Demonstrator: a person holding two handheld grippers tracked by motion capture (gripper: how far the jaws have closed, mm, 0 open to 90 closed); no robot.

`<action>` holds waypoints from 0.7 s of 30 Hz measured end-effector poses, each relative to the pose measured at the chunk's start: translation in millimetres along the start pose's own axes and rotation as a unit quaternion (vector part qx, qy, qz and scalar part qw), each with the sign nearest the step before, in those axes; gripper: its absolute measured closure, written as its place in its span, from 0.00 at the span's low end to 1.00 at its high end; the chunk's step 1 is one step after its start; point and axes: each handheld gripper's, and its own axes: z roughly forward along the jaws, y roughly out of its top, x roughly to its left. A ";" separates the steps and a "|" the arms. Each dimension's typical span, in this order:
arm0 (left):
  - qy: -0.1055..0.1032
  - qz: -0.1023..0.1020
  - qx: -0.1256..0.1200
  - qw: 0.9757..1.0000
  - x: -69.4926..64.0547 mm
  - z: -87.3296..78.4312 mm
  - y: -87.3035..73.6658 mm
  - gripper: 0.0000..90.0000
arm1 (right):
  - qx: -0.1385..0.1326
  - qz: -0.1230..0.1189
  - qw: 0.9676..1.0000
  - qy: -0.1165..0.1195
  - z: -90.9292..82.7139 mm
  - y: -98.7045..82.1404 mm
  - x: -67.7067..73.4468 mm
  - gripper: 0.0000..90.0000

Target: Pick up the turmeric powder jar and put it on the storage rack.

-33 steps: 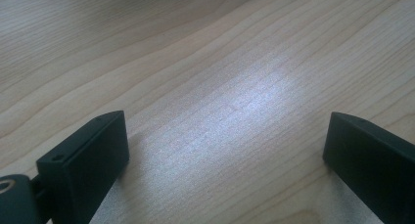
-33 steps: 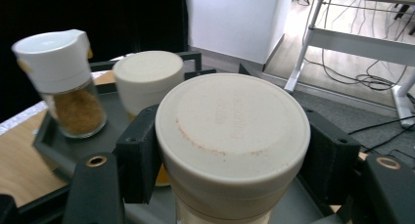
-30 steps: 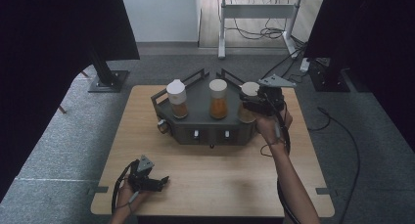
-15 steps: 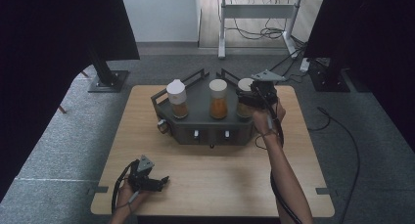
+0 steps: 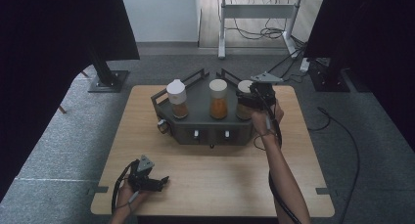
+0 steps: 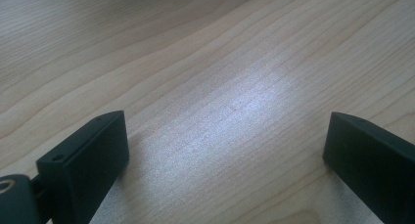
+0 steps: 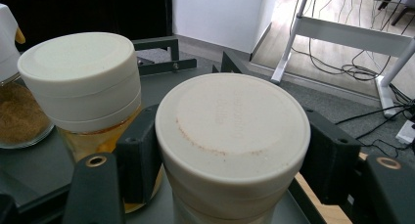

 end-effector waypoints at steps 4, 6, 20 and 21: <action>0.000 0.000 0.000 1.000 -0.1 0.1 -0.1 0.03 | 0.001 0.008 1.000 0.002 -0.1 0.0 -2.4 0.36; 0.000 0.000 0.000 1.000 -0.1 0.1 -0.1 0.03 | 0.000 0.012 1.000 0.002 -0.3 -1.0 -3.6 0.36; 0.000 0.000 0.000 1.000 0.0 0.1 -0.1 0.03 | -0.012 0.027 0.999 0.025 0.2 -6.1 -14.2 0.18; 0.000 0.001 0.000 1.000 0.0 0.1 -0.1 0.03 | -0.011 0.027 0.999 0.024 0.0 -5.6 -13.8 0.17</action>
